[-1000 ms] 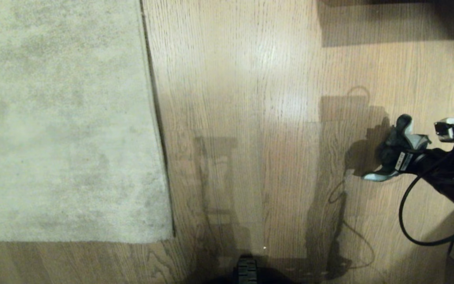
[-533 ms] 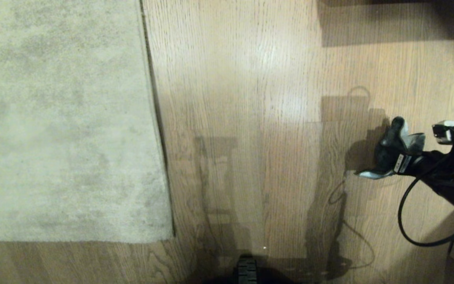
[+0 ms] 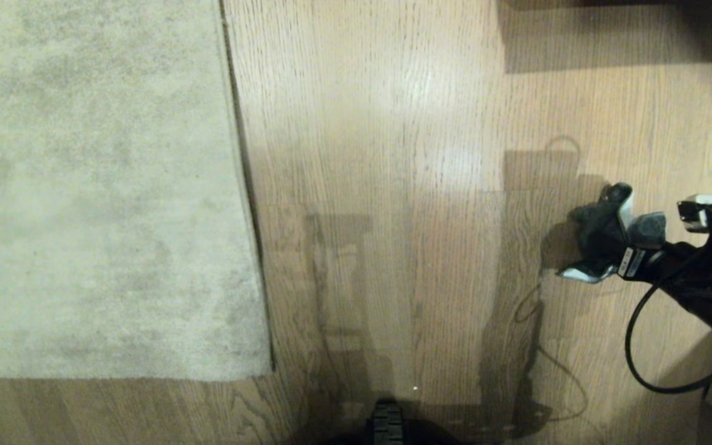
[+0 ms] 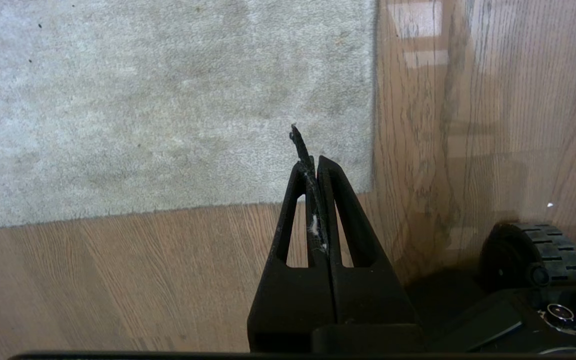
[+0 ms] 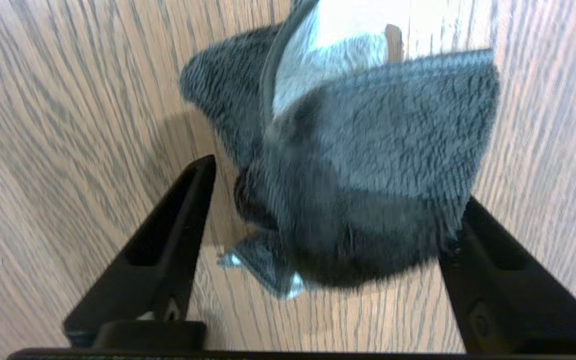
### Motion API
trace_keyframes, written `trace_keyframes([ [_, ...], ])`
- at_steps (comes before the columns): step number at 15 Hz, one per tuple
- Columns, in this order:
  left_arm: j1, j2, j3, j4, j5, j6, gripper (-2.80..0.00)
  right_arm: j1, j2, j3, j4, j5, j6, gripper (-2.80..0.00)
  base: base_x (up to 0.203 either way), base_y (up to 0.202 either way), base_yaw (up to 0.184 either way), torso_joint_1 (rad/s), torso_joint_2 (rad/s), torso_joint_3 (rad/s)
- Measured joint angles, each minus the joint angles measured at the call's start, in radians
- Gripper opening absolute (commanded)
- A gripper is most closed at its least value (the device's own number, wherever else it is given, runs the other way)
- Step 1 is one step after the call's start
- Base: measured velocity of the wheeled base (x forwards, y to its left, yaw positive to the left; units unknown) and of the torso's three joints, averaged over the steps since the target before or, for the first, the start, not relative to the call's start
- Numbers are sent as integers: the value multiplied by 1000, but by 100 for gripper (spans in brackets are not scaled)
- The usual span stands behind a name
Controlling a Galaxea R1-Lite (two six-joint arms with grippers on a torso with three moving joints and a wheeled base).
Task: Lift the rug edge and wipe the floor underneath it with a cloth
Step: Put down the rag
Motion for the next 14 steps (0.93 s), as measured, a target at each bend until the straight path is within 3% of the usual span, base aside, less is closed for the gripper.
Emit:
trace_keyframes([
  [7, 0, 0, 0, 0, 0, 0, -280, 1, -5, 152, -188, 0, 4, 0, 0, 0, 0, 0, 0, 0],
  [14, 0, 0, 0, 0, 0, 0, -280, 1, -99, 239, -191, 0, -3, 0, 0, 0, 0, 0, 0, 0],
])
